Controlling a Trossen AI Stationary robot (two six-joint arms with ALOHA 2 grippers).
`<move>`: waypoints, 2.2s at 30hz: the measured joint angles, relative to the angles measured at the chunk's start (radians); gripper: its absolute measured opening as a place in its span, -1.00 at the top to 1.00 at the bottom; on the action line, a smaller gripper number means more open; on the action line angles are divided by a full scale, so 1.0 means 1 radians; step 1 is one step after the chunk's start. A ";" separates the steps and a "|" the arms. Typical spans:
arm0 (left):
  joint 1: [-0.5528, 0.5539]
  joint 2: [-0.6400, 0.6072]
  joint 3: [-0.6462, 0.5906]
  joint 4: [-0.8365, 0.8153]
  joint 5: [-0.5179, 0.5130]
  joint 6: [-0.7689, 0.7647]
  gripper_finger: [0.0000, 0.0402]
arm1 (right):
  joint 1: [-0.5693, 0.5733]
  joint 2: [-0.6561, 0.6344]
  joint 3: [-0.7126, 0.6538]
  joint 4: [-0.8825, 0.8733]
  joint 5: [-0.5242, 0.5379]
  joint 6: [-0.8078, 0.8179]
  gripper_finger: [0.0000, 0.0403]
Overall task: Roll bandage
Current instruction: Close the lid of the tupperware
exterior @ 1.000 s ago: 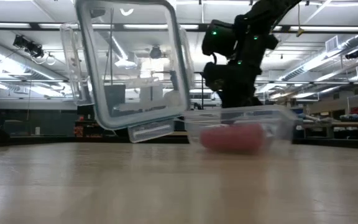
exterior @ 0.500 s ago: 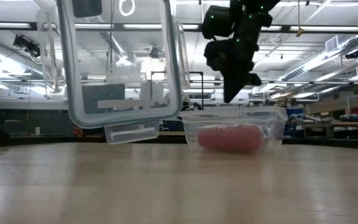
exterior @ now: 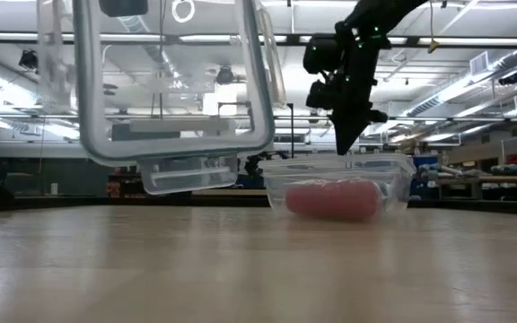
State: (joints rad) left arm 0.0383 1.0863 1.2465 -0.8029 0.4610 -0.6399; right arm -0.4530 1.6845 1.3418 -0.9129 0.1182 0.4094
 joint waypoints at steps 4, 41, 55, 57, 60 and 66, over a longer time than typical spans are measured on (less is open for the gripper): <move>0.000 0.000 0.000 0.000 0.007 -0.001 0.99 | -0.052 0.031 -0.001 0.002 -0.087 -0.040 0.99; 0.000 0.000 0.000 -0.004 0.045 0.031 0.99 | -0.079 0.064 -0.048 -0.167 -0.254 -0.326 0.33; 0.000 0.000 0.000 -0.003 0.044 0.030 0.99 | -0.043 0.066 -0.139 0.018 -0.298 -0.561 0.45; 0.000 0.000 0.000 -0.003 0.044 0.025 0.99 | -0.035 0.075 -0.138 0.016 -0.298 -0.633 0.48; 0.000 0.000 0.000 -0.003 0.045 0.011 0.99 | -0.025 0.098 -0.138 -0.021 -0.281 -0.716 0.51; 0.000 -0.001 0.000 -0.003 0.044 0.003 0.99 | 0.042 0.130 -0.136 -0.045 -0.177 -0.935 0.57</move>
State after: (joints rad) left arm 0.0387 1.0855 1.2465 -0.8055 0.5054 -0.6368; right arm -0.4115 1.8141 1.2057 -0.9579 -0.0592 -0.5260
